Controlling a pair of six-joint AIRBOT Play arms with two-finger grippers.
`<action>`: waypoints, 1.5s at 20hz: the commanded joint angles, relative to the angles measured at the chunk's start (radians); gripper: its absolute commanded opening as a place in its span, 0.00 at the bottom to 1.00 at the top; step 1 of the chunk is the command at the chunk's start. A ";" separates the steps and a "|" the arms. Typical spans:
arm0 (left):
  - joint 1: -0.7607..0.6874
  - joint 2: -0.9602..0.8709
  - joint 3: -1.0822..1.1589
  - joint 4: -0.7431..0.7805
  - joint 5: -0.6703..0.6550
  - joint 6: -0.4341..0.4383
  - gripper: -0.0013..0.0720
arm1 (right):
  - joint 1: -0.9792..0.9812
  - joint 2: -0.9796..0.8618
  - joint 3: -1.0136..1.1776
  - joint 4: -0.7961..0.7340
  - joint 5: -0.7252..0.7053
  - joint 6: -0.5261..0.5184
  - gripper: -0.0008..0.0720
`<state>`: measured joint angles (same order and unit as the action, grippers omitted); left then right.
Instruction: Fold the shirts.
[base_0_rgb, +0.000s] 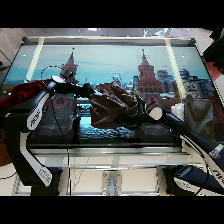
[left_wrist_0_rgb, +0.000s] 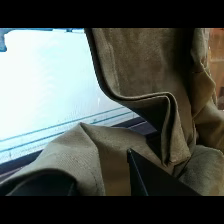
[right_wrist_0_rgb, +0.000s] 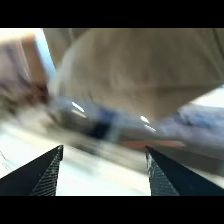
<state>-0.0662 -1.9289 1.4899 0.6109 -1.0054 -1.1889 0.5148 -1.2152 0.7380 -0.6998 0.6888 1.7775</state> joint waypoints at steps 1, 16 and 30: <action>0.000 0.000 0.000 0.000 0.000 0.000 0.45 | 0.027 -0.076 -0.057 0.293 -0.227 -0.091 0.81; 0.031 0.031 0.001 -0.074 0.014 0.001 0.03 | 0.027 -0.185 0.254 0.103 -0.201 -0.323 0.02; 0.565 1.123 0.001 -0.047 -0.203 0.150 0.03 | 0.027 0.689 0.766 -0.778 0.388 -0.039 0.02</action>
<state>0.3885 -1.0412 1.4906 0.5163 -1.1919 -1.1000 0.5415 -0.6441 1.3983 -1.3705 1.0397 1.7195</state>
